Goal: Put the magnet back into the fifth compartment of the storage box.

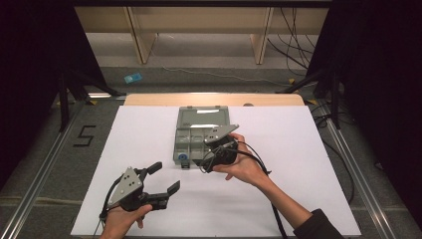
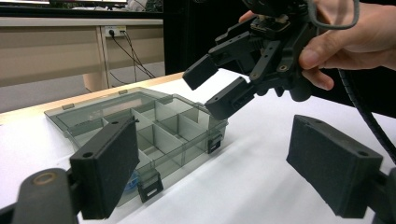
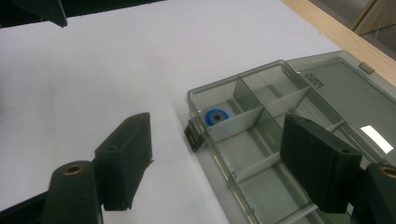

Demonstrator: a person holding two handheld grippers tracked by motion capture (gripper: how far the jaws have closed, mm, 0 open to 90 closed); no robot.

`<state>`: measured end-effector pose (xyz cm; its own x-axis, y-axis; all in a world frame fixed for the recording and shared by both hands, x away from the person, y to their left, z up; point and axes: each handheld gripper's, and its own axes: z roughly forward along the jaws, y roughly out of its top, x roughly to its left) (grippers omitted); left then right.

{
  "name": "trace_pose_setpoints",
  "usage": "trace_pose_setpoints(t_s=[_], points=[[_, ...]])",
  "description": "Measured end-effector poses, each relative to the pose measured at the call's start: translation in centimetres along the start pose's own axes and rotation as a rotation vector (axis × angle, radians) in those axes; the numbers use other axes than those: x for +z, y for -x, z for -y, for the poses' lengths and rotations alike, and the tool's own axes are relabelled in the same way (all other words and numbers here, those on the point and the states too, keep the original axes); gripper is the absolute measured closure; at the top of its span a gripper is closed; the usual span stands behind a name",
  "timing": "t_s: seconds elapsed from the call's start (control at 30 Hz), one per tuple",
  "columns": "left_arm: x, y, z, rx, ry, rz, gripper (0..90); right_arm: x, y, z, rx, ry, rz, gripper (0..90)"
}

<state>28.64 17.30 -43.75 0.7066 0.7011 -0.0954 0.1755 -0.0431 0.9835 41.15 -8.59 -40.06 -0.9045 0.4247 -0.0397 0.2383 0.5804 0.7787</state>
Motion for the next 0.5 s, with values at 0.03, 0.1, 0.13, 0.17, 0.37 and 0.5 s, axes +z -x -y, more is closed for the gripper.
trace_pose_setpoints(t_s=[0.03,0.1,0.13,0.17,0.37,0.5], points=[[0.0,0.0,0.0,0.0,0.0,-0.001,15.9,-0.2,0.0,0.2,0.005,0.002,-0.002,26.0],[0.0,0.0,0.0,0.001,-0.001,0.0,15.9,-0.4,0.0,0.4,0.007,0.011,0.0,26.1],[0.0,0.0,0.0,0.001,-0.002,0.0,15.9,-0.4,0.0,0.5,0.009,0.016,0.002,26.0],[0.0,0.0,0.0,0.001,-0.002,0.0,15.9,-0.5,0.0,0.6,0.013,0.02,0.002,26.0],[0.2,0.0,0.0,-0.001,0.006,0.005,15.9,-1.1,-0.1,1.1,0.026,0.057,0.008,26.0],[0.2,0.0,0.0,0.0,-0.004,0.001,15.9,-1.6,-0.1,1.4,0.032,0.076,0.01,26.0]])
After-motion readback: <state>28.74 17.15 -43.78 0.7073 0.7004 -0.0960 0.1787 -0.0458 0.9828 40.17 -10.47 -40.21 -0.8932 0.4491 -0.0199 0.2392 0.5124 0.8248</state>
